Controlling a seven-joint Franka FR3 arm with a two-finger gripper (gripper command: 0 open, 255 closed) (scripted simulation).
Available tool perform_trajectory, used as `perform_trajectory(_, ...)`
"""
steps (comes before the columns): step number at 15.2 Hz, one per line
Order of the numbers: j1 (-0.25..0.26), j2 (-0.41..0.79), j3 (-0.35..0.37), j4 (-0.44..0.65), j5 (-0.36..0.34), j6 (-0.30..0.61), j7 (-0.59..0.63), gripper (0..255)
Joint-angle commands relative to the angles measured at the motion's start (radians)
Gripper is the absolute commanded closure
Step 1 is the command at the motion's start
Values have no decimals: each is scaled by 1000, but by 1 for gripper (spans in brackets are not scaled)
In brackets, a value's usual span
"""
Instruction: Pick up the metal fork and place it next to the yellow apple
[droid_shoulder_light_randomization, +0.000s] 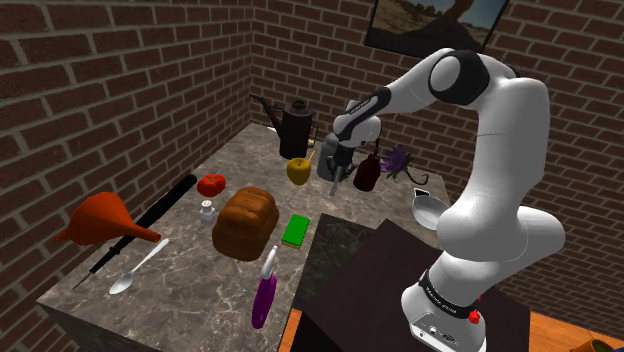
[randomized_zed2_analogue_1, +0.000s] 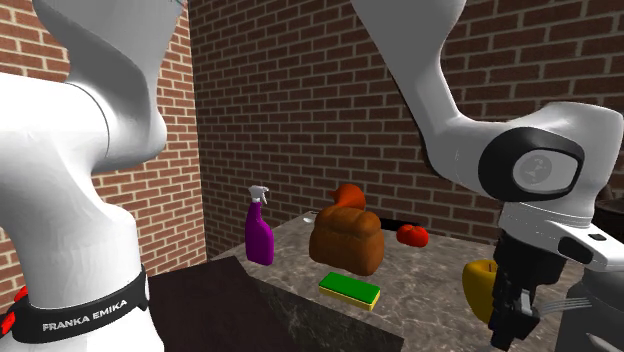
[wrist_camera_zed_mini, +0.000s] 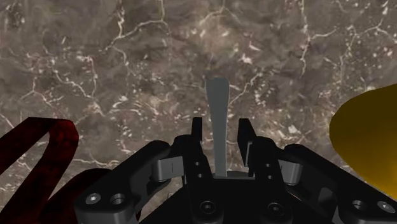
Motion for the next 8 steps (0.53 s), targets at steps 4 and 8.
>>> perform_trajectory(4, 8, 59, -9, 10, -11, 47, 3, 255)
perform_trajectory(8, 13, 105, -16, 22, -18, 80, 6, 255)
